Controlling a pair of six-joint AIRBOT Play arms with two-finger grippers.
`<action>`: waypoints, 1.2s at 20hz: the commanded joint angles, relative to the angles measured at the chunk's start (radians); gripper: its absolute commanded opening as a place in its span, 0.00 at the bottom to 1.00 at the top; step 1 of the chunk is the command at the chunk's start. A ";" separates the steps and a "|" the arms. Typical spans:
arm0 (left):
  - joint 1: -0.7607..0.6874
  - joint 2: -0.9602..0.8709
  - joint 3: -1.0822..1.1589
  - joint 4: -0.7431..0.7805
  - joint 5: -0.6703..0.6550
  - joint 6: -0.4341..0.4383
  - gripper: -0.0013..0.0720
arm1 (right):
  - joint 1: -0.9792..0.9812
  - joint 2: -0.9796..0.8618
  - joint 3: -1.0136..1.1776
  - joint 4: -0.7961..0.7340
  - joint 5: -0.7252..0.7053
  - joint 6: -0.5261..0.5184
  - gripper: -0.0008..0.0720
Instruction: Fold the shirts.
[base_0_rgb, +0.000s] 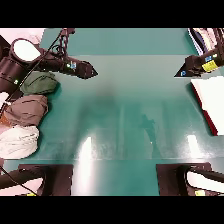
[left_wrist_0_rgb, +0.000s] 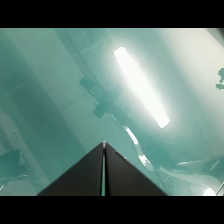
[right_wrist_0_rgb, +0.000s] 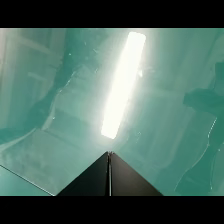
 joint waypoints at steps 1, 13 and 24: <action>0.000 0.001 0.001 0.000 0.000 0.000 0.06 | 0.001 0.001 0.000 0.000 0.004 0.000 0.04; 0.000 0.001 0.001 -0.003 0.002 0.000 0.06 | 0.001 0.001 0.000 0.000 0.010 0.000 0.04; 0.265 -0.077 0.000 0.814 0.164 -0.324 0.87 | 0.001 0.001 0.000 0.000 0.008 0.000 0.04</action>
